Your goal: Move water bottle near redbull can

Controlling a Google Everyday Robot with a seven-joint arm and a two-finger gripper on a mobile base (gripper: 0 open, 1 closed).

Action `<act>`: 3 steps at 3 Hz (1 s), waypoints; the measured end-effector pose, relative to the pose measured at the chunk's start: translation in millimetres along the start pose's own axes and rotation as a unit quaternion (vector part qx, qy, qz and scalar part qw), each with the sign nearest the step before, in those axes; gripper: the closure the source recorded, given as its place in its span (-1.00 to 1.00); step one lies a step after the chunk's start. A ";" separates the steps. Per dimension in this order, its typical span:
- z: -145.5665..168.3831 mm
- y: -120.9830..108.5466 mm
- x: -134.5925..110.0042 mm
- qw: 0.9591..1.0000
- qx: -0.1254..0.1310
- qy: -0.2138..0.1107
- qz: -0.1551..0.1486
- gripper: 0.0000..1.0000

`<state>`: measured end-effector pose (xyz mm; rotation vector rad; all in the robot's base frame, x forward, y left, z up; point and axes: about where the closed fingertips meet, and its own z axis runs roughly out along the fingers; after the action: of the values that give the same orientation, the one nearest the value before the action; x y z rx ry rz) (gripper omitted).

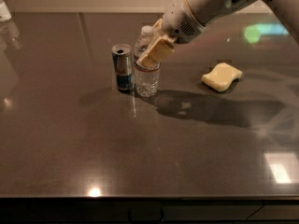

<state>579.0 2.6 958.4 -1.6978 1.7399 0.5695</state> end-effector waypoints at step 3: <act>14.7 -3.1 6.8 1.000 -0.009 0.010 -0.001 -0.21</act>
Offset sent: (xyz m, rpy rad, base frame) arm 0.0093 0.0001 -0.0215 -0.0374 0.0217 -0.0002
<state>584.3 7.8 943.7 -1.7225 1.7531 0.5695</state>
